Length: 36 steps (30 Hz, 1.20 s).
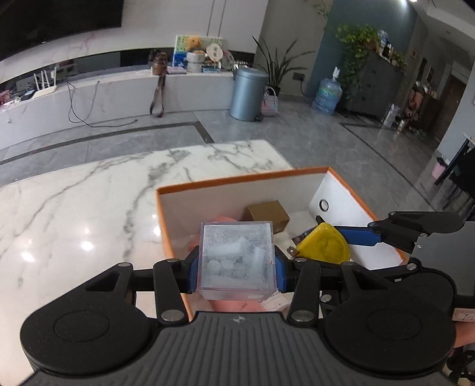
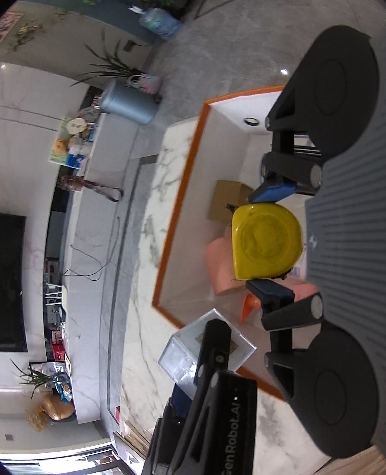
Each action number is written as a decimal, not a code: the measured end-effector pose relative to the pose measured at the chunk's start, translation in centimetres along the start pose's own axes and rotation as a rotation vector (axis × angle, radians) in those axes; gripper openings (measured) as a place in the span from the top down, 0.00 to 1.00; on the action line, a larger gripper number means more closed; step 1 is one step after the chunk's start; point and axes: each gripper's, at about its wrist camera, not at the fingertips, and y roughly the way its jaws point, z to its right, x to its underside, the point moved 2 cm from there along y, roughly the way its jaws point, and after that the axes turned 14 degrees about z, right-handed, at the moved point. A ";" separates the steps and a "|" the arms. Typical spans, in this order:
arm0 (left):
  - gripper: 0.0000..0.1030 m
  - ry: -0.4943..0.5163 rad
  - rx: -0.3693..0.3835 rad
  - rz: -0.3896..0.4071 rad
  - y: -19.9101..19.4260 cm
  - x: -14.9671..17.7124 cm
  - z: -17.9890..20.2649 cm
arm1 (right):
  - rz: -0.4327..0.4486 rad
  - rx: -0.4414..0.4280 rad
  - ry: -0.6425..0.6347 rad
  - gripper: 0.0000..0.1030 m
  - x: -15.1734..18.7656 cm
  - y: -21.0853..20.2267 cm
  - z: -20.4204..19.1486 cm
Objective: Organize rigid objects
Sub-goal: 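Lift the cube box and tape measure and carry both over the orange box, then lower the cube box with the left tool while the right tool lowers the tape measure, then open both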
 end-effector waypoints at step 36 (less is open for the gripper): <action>0.49 0.273 0.032 -0.238 2.2 4.9 3.4 | -0.177 -0.055 0.252 0.47 4.9 1.3 3.6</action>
